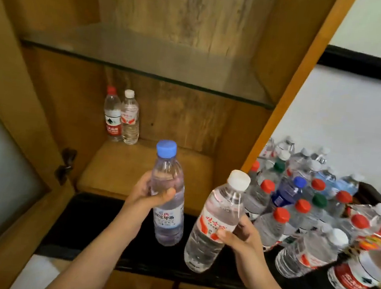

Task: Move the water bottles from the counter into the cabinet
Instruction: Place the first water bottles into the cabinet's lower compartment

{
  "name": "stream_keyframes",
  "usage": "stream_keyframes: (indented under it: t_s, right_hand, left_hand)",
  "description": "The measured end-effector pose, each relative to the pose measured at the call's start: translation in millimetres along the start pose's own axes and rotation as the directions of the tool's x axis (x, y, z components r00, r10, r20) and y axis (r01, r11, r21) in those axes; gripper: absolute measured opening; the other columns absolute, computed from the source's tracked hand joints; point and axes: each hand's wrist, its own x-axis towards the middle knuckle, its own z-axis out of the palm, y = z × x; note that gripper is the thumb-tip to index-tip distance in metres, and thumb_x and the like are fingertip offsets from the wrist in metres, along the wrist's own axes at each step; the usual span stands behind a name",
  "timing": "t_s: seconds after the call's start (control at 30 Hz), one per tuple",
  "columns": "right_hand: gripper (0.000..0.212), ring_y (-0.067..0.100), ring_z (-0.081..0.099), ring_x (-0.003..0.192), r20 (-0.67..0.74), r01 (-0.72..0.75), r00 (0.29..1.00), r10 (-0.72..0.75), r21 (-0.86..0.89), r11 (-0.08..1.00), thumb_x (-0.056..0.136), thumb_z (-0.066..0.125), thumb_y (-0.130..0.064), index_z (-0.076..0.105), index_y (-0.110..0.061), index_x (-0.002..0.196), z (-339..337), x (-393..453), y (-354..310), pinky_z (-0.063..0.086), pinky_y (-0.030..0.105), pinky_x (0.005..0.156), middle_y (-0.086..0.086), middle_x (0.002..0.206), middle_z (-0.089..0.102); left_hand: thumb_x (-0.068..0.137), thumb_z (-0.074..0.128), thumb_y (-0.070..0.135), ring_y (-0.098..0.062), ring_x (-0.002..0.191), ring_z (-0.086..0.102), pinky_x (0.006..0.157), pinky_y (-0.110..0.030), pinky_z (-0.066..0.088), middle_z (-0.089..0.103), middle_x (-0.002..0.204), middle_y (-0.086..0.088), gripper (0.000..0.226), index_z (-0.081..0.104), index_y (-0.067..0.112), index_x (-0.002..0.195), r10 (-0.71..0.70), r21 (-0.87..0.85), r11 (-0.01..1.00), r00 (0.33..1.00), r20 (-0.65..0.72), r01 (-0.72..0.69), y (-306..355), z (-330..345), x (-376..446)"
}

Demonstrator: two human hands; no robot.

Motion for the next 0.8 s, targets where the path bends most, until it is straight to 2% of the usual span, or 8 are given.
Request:
stream_keyframes:
  t_s: [0.1, 0.27, 0.33, 0.47, 0.6, 0.63, 0.73, 0.8]
  right_hand:
    - [0.059, 0.021, 0.063, 0.107, 0.008, 0.018, 1.000, -0.017, -0.035, 0.999, 0.054, 0.081, -0.032, 0.064, -0.020, 0.110, 21, 42, 5, 0.053, 0.028, 0.081, 0.005, 0.112, 0.068]
    - [0.053, 0.016, 0.060, 0.109, 0.001, 0.001, 1.000, 0.000, -0.082, 0.997, 0.055, 0.081, -0.032, 0.063, -0.028, 0.106, 49, 95, 23, 0.049, 0.035, 0.092, 0.007, 0.115, 0.061]
    - [0.051, 0.013, 0.059, 0.109, -0.004, -0.030, 1.000, 0.029, -0.097, 0.995, 0.056, 0.081, -0.027, 0.063, -0.030, 0.104, 57, 113, 33, 0.049, 0.031, 0.090, 0.002, 0.114, 0.061]
    - [0.064, 0.006, 0.059, 0.107, 0.022, -0.106, 0.994, 0.108, -0.079, 0.991, 0.053, 0.085, -0.029, 0.061, -0.032, 0.112, 64, 145, 48, 0.048, 0.023, 0.082, -0.005, 0.118, 0.061]
    - [0.073, 0.008, 0.056, 0.112, 0.001, -0.183, 0.983, 0.184, -0.067, 0.981, 0.050, 0.081, -0.030, 0.056, -0.031, 0.119, 68, 166, 63, 0.050, 0.032, 0.087, -0.008, 0.121, 0.060]
    - [0.075, 0.009, 0.055, 0.113, 0.001, -0.205, 0.979, 0.205, -0.070, 0.976, 0.052, 0.081, -0.028, 0.054, -0.029, 0.122, 69, 171, 67, 0.050, 0.035, 0.089, -0.009, 0.121, 0.060]
    - [0.070, 0.011, 0.054, 0.116, 0.013, -0.225, 0.974, 0.227, -0.087, 0.970, 0.064, 0.078, -0.010, 0.050, -0.024, 0.127, 72, 184, 76, 0.048, 0.033, 0.091, -0.007, 0.122, 0.061]
    - [0.070, 0.011, 0.053, 0.118, 0.026, -0.239, 0.970, 0.242, -0.094, 0.966, 0.070, 0.073, -0.002, 0.047, -0.021, 0.132, 74, 189, 81, 0.047, 0.032, 0.093, -0.005, 0.126, 0.059]
  left_hand:
    - [0.066, 0.071, 0.001, 0.004, 0.072, 0.067, 0.057, -0.010, 0.050, 0.073, 0.079, 0.016, 0.038, 0.058, 0.021, 0.095, 0.011, 0.048, 0.999, 0.998, -0.062, -0.008, 2, -26, 39]
    - [0.065, 0.076, -0.002, 0.010, 0.071, 0.064, 0.060, -0.012, 0.047, 0.066, 0.087, 0.013, 0.046, 0.053, 0.025, 0.094, -0.026, 0.118, 0.992, 0.981, -0.192, 0.050, -14, -56, 94]
    - [0.064, 0.077, -0.002, 0.007, 0.075, 0.065, 0.063, -0.012, 0.046, 0.065, 0.091, 0.013, 0.050, 0.051, 0.029, 0.093, -0.036, 0.147, 0.987, 0.977, -0.210, 0.068, -23, -63, 108]
    - [0.063, 0.076, -0.008, -0.009, 0.087, 0.061, 0.077, -0.028, 0.047, 0.062, 0.094, 0.008, 0.054, 0.049, 0.027, 0.093, -0.052, 0.172, 0.980, 0.966, -0.254, 0.098, -42, -71, 131]
    - [0.064, 0.077, -0.006, 0.009, 0.080, 0.059, 0.064, -0.009, 0.046, 0.061, 0.095, 0.013, 0.054, 0.049, 0.022, 0.101, -0.068, 0.201, 0.972, 0.960, -0.273, 0.126, -56, -77, 140]
    - [0.064, 0.076, -0.008, 0.009, 0.078, 0.061, 0.062, -0.006, 0.047, 0.062, 0.095, 0.012, 0.054, 0.049, 0.019, 0.103, -0.068, 0.198, 0.972, 0.959, -0.274, 0.126, -59, -80, 142]
    - [0.066, 0.072, -0.015, 0.001, 0.081, 0.062, 0.067, -0.011, 0.050, 0.062, 0.095, 0.007, 0.053, 0.050, 0.018, 0.101, -0.042, 0.200, 0.975, 0.964, -0.263, 0.097, -64, -84, 150]
    - [0.066, 0.071, -0.016, 0.001, 0.081, 0.064, 0.069, -0.012, 0.051, 0.062, 0.096, 0.007, 0.055, 0.049, 0.020, 0.102, -0.042, 0.209, 0.974, 0.972, -0.230, 0.092, -65, -85, 153]
